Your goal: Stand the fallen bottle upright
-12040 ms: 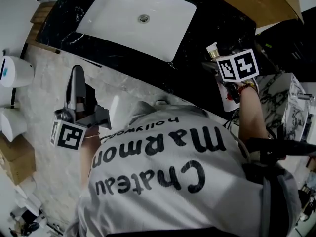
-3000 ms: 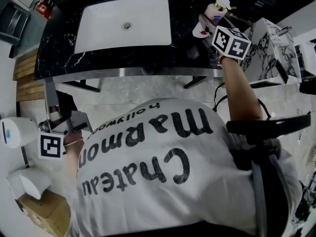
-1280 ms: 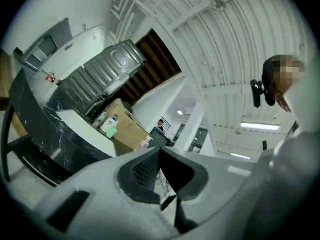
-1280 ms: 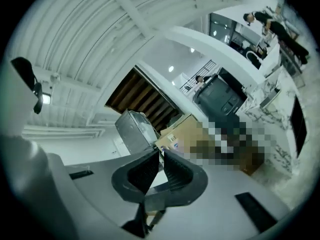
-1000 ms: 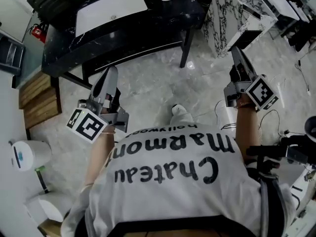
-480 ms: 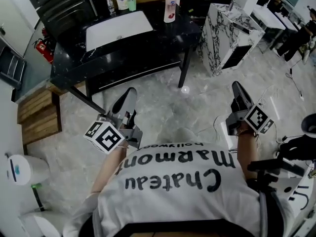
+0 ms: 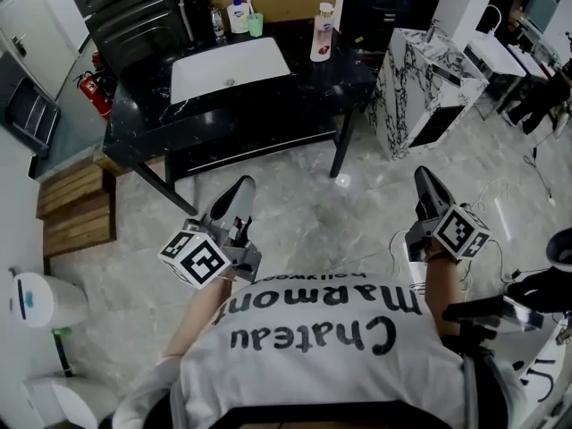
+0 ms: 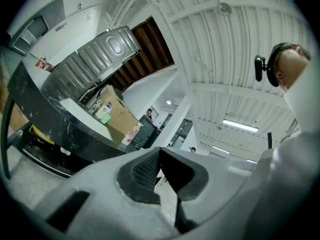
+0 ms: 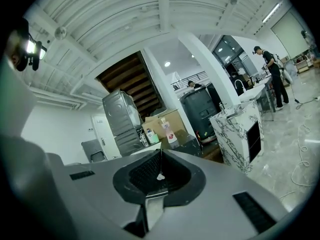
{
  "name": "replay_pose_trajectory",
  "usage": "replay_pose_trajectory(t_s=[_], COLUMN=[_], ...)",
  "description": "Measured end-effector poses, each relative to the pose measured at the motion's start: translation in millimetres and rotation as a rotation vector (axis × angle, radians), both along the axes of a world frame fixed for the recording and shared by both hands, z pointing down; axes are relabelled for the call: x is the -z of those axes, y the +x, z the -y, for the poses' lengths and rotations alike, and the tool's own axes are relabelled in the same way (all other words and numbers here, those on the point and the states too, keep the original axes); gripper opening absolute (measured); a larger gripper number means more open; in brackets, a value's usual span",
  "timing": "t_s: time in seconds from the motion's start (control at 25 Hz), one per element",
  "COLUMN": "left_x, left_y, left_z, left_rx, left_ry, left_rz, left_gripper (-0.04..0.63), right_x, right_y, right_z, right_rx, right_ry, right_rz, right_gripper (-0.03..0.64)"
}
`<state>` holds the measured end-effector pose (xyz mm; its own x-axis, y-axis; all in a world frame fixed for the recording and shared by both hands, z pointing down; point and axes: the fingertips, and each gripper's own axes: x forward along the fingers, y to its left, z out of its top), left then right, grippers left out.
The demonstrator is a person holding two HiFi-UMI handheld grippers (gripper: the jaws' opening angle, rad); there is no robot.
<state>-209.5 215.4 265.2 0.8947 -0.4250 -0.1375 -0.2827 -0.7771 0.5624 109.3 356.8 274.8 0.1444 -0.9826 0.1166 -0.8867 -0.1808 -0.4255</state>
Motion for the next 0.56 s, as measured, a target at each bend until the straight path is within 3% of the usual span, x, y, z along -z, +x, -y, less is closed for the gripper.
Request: replay_pose_trajectory(t_s=[0.56], left_x=[1.2], left_y=[-0.5], left_z=[-2.2], left_rx=[0.027], left_ry=[0.009], left_rz=[0.001], left_gripper=[0.014], right_x=[-2.7], right_y=[9.7], right_z=[6.0], right_rx=[-0.006], right_ry=[-0.005], right_rz=[0.003], right_gripper=[0.018])
